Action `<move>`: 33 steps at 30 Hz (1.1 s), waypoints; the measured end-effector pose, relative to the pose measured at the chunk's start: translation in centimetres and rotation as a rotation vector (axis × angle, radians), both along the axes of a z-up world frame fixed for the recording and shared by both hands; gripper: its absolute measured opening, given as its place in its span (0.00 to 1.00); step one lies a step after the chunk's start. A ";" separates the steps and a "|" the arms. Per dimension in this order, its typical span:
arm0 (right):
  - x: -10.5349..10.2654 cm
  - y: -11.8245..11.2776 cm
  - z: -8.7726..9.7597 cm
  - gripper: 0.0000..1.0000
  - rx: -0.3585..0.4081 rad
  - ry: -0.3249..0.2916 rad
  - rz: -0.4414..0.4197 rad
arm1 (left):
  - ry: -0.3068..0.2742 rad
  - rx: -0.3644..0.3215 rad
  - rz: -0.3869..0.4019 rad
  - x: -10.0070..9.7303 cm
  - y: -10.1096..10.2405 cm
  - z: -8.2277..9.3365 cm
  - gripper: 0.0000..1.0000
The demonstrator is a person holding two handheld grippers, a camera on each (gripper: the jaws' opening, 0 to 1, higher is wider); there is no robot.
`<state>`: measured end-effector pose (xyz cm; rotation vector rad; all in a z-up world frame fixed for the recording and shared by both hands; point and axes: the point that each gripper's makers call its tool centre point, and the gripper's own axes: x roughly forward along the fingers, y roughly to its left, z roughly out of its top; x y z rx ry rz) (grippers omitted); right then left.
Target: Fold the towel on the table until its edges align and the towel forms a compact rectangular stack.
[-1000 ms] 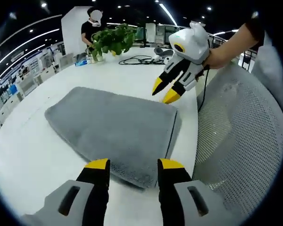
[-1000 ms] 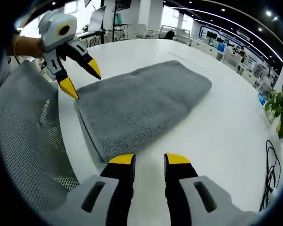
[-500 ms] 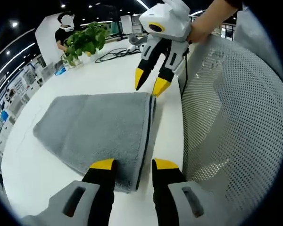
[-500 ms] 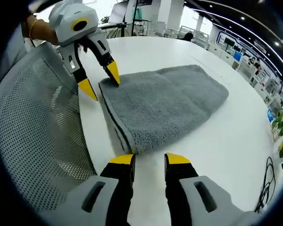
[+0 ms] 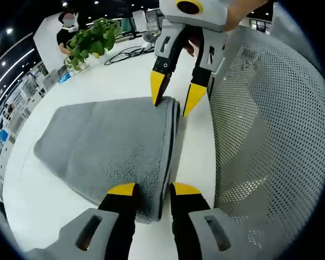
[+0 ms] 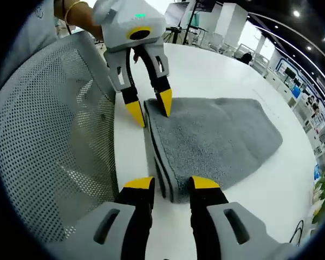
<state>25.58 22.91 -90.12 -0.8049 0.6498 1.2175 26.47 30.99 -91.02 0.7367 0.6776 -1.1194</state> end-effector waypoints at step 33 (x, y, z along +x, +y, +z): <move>1.6 0.2 -1.2 0.08 0.051 0.073 -0.052 | 0.025 -0.015 0.001 1.6 -0.4 -0.2 0.10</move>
